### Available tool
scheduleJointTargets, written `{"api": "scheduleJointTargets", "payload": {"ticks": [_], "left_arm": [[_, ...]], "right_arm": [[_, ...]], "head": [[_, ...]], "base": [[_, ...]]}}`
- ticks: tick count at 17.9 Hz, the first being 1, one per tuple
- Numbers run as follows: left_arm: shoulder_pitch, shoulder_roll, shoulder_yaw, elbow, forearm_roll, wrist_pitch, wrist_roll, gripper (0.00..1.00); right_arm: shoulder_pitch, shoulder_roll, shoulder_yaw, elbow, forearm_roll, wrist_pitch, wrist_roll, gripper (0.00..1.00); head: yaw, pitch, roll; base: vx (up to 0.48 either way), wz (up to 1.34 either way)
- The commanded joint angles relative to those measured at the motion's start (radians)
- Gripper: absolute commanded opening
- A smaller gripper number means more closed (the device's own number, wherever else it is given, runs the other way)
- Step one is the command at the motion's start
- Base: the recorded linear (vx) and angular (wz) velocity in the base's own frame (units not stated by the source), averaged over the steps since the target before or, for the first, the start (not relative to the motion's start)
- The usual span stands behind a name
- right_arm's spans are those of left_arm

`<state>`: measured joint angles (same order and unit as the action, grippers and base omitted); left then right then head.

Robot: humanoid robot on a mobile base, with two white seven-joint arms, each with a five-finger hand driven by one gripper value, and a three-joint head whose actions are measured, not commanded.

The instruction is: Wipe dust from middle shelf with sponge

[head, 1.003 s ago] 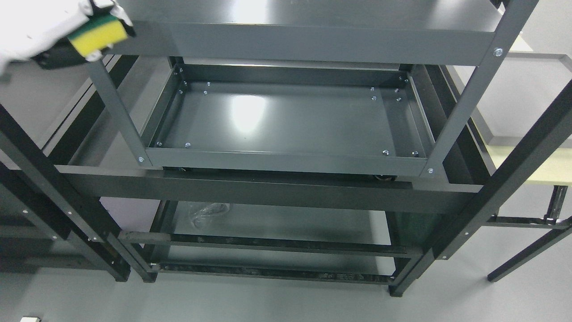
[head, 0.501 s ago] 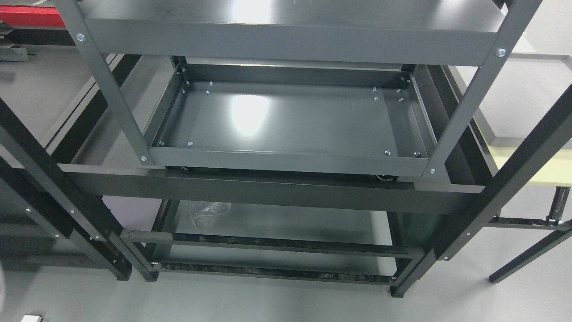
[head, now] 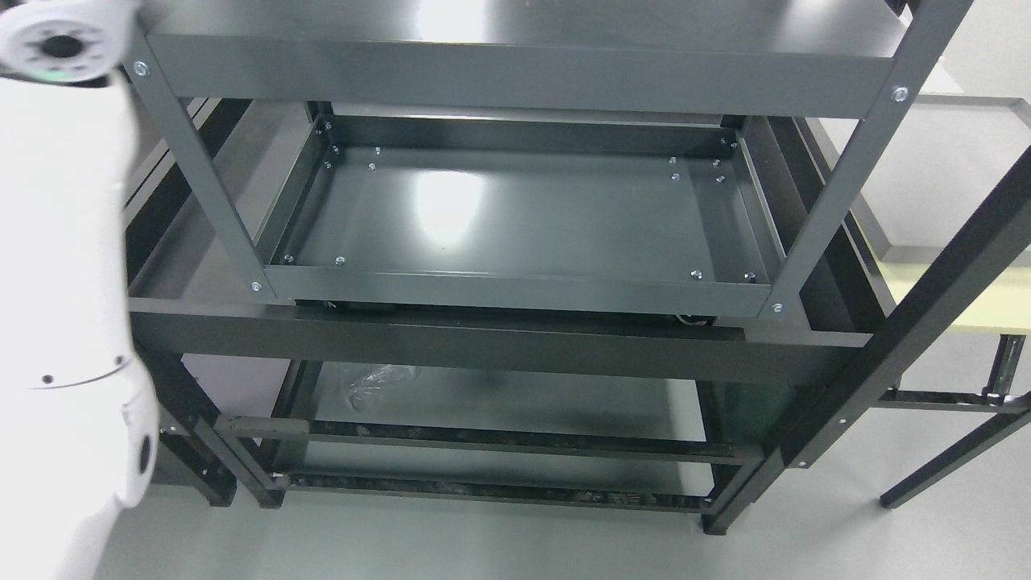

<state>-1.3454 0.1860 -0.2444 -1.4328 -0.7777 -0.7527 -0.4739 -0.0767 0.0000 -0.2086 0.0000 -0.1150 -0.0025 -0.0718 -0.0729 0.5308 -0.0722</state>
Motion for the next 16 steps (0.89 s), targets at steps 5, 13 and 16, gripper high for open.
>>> {"api": "scheduleJointTargets", "payload": {"ticks": [5,13,16], "left_arm": [[-0.08,-0.169,-0.633,0.156,-0.12,0.073,0.009,0.03],[-0.019,-0.169,-0.439,0.218,-0.184,0.062,0.006,0.04],[0.072,-0.169,-0.294,0.209,-0.222,0.026,-0.002,0.04]], "right_arm": [[0.0,-0.017,0.0,-0.017,0.0,0.073,0.0,1.0],[0.0,-0.017,0.0,-0.017,0.0,0.073,0.0,1.0],[0.0,-0.017,0.0,-0.017,0.0,0.073,0.0,1.0]], "head": [[0.0,0.0,0.0],[0.0,0.0,0.0],[0.0,0.0,0.0]], "base": [[0.0,0.0],[0.0,0.0],[0.0,0.0]]}}
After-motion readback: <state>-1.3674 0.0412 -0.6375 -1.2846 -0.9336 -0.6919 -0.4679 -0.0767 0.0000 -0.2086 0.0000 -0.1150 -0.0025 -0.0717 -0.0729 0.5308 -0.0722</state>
